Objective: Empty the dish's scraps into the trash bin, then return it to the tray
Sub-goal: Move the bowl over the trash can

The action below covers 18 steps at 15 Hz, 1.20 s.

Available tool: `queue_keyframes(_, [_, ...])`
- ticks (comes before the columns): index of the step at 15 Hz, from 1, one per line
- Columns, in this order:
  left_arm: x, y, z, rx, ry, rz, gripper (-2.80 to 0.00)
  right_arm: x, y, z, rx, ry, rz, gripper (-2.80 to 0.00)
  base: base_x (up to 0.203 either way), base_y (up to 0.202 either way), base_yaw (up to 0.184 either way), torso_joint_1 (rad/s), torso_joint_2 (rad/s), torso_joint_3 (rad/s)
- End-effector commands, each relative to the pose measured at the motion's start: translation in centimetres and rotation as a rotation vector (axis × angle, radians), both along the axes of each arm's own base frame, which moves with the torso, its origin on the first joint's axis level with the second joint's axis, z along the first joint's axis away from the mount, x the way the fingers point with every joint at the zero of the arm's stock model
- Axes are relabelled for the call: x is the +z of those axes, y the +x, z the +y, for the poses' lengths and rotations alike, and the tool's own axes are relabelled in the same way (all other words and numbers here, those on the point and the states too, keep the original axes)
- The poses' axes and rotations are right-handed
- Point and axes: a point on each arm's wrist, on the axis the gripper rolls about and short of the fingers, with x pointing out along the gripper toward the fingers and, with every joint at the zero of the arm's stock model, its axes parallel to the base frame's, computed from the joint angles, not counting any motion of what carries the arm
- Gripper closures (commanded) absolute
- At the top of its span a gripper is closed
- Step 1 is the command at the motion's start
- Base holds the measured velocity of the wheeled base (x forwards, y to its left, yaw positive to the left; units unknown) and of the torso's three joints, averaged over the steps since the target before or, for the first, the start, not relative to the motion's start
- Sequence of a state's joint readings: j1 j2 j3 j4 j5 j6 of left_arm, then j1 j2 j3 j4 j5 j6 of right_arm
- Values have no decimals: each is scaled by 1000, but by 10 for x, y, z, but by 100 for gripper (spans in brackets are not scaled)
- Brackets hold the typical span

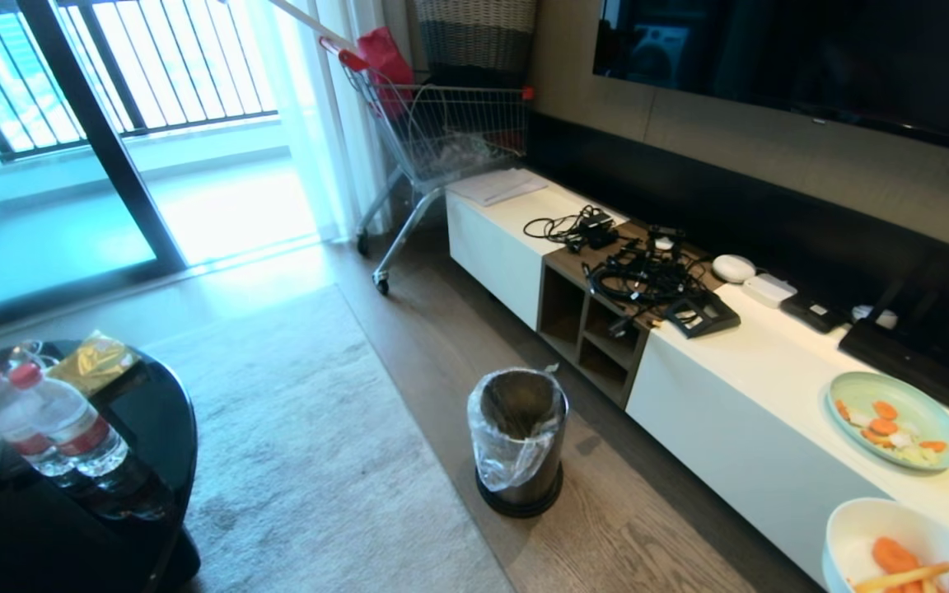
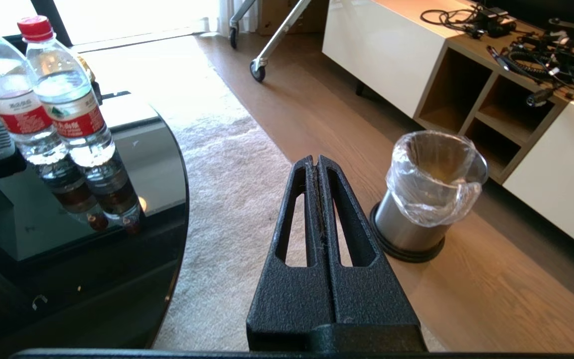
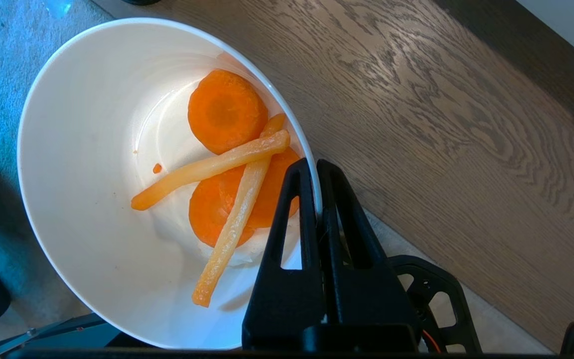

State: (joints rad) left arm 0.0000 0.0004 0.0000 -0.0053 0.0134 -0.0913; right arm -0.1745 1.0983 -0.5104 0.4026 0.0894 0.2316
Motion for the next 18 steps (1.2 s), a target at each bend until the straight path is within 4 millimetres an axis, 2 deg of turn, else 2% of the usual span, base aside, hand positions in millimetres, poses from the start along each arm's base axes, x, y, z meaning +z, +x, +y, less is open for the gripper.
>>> queue_keyframes(1, [0,0,0,0,-1,-1,0,0,0,0,0,1,2,0,188,0,2,0,-2,-2])
queue_keyframes(7, [0,0,0,0,-1,-1,0,0,1,0,1,3,4,0,163,0,2,6,2,1])
queue_keyframes(18, [0,0,0,0,1,-1,0,-1,7,-1,11,-2,18,0,0,0,0,0,0,0])
